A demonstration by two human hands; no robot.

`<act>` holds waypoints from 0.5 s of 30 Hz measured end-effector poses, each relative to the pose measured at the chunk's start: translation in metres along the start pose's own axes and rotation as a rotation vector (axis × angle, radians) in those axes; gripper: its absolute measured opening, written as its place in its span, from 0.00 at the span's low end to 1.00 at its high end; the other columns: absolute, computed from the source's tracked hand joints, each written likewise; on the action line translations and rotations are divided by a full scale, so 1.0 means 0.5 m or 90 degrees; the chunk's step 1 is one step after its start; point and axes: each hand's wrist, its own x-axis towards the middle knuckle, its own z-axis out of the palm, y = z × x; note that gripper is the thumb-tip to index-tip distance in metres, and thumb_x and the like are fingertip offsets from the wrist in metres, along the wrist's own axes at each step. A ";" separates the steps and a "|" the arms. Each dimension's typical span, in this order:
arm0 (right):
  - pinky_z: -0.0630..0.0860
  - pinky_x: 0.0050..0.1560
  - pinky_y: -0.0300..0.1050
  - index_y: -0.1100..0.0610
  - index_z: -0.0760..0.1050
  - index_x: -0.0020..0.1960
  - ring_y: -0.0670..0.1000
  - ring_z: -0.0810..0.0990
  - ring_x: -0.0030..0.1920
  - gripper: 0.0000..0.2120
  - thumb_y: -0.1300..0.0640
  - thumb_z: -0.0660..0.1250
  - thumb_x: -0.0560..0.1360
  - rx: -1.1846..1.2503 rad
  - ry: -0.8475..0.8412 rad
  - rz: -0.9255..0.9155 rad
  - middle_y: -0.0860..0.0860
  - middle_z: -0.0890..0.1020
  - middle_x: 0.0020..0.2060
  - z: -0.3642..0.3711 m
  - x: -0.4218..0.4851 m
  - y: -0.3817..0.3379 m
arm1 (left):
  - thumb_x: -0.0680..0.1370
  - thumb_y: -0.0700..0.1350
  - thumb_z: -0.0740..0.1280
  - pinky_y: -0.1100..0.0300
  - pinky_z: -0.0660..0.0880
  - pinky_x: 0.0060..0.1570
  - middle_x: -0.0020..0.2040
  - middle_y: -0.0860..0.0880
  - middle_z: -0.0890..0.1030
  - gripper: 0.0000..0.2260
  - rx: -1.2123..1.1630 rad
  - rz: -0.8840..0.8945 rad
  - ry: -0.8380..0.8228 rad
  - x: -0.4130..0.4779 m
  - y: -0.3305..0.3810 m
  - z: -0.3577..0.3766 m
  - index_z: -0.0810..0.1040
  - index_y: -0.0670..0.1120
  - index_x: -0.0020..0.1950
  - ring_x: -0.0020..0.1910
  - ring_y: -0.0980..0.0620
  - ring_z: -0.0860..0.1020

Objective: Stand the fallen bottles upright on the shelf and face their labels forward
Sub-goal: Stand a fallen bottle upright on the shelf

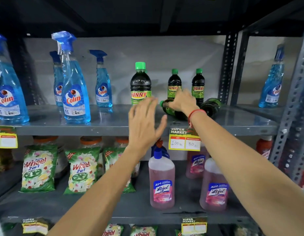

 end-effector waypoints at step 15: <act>0.80 0.53 0.49 0.60 0.74 0.53 0.57 0.81 0.49 0.26 0.42 0.74 0.65 0.347 -0.163 0.097 0.56 0.81 0.49 -0.029 0.013 0.090 | 0.78 0.57 0.51 0.61 0.60 0.26 0.24 0.47 0.76 0.26 0.098 -0.012 -0.134 -0.002 0.069 0.114 0.74 0.44 0.28 0.23 0.47 0.74</act>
